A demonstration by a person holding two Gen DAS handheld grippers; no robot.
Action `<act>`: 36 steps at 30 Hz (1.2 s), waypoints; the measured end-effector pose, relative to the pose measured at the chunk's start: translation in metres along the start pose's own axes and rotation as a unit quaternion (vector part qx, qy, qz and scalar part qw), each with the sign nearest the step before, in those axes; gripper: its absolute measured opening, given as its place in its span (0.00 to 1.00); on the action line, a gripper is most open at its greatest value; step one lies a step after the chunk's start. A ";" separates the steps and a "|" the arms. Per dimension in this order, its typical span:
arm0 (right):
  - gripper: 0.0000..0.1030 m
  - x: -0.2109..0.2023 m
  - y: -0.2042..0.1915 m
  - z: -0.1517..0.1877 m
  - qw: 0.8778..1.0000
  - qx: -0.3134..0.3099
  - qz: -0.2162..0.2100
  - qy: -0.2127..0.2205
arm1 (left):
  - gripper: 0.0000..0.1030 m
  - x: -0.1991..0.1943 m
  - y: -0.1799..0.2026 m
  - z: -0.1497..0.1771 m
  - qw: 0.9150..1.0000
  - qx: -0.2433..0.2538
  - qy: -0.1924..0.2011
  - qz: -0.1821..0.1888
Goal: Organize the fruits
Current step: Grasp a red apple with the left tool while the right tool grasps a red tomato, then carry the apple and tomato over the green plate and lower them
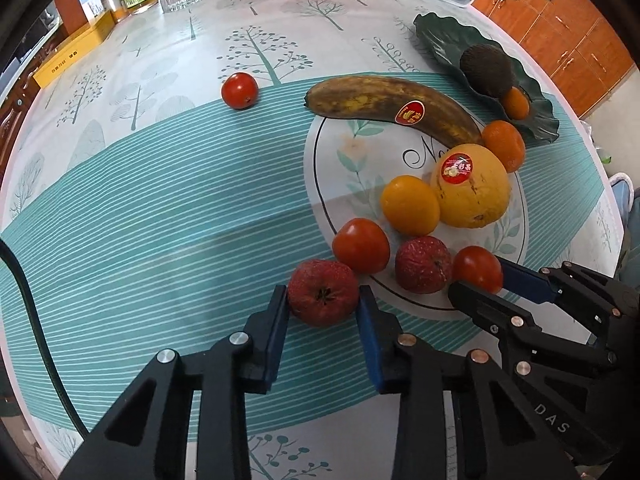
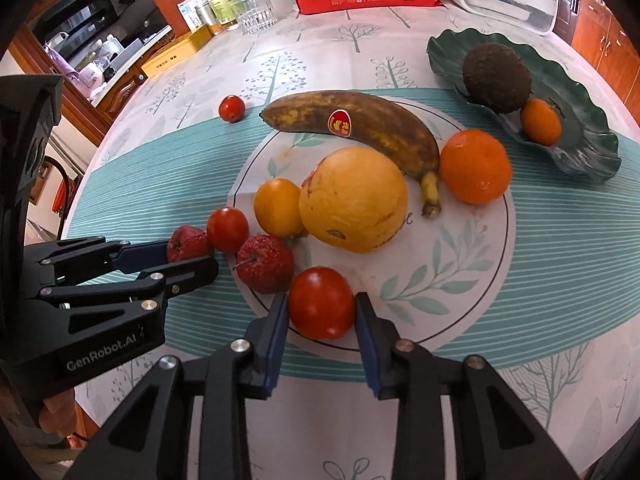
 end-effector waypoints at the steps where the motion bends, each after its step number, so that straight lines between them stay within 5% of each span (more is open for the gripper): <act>1: 0.31 0.000 0.000 0.000 1.000 0.000 0.000 0.000 | 0.31 -0.002 -0.003 0.003 1.000 0.000 0.000 0.001; 10: 0.31 -0.017 -0.002 0.001 1.000 0.006 0.005 -0.002 | 0.31 -0.029 0.004 0.010 1.000 0.013 0.013 0.000; 23: 0.31 -0.106 0.001 -0.014 0.996 0.020 0.071 0.045 | 0.31 -0.125 0.057 -0.007 0.994 0.072 0.074 0.043; 36: 0.31 -0.184 0.079 -0.046 0.982 0.037 0.152 0.103 | 0.31 -0.162 0.151 -0.057 0.985 0.105 0.128 0.057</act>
Point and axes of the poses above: each gripper's, at about its wrist camera, not at the fingertips, and x roughly the way its jaws point, y to its right, z to its underside, the point moved 5 cm from there along x, roughly the way its jaws point, and after that the axes turned 14 degrees about -x, right-handed, at the moved point
